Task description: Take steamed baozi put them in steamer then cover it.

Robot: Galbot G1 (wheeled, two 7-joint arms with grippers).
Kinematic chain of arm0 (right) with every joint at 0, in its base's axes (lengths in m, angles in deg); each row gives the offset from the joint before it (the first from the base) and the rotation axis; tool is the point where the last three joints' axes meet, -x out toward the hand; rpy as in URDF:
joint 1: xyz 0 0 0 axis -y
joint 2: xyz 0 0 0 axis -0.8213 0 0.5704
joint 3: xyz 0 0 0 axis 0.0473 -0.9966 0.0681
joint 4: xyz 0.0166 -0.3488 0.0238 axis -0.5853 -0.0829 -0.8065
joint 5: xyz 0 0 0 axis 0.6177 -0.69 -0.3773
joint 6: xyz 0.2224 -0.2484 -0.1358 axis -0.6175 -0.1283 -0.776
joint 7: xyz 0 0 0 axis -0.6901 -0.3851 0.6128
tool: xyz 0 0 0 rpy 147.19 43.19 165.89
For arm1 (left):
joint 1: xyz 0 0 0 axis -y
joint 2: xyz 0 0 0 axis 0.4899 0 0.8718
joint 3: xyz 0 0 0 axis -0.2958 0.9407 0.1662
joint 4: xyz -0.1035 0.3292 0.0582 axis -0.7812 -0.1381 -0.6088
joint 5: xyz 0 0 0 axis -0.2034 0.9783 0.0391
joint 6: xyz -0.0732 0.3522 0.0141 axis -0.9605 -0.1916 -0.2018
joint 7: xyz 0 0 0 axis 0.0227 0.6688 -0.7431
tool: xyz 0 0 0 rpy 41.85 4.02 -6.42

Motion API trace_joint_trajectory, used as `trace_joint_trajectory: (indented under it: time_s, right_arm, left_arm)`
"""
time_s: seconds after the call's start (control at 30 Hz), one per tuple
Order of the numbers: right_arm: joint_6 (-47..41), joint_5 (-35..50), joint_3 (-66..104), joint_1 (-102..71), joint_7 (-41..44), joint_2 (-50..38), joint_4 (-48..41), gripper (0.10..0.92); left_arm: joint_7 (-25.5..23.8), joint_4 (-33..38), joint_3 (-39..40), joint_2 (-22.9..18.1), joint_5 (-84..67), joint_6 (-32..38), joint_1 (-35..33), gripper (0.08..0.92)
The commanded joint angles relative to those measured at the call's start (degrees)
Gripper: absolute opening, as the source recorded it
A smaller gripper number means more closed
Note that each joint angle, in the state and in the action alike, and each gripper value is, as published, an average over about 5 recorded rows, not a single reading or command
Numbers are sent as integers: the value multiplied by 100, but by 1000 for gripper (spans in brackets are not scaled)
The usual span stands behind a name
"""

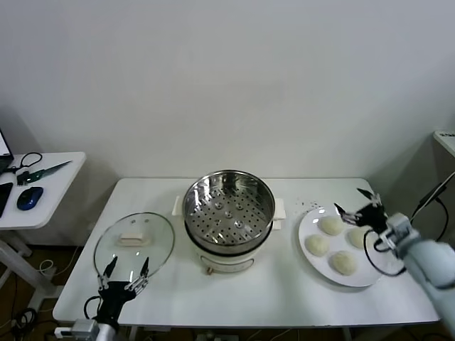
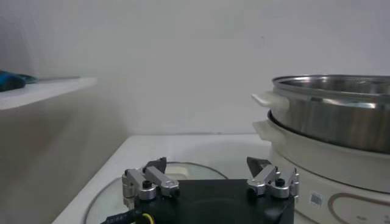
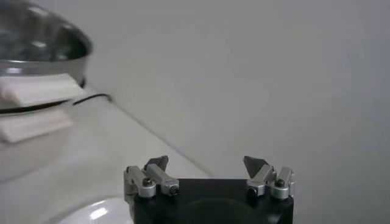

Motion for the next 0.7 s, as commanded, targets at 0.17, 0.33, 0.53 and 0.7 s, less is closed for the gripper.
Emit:
trace_joint_trajectory:
  time_s: [0.17,0.33,0.53,0.7]
  right_arm:
    - [1627,-1070,-8137,7879,4005,-417,-2508,823]
    - [1346,-792,-8176,7468,3807,48,-2865,823]
    - [958,-1040,-7259,6375,3478,471,-3264,823]
    - [841,-1267,-6710,5655,3376,797,-3680,823]
  left_arm:
    - [-72,-2,54,-24,36,34,-21,823]
    - [-98,-12,48,-46,40,28,10,823]
    - [-110,-53,16,-63,26,30,27,823]
    - [-119,-70,-10,-76,25,29,14,823]
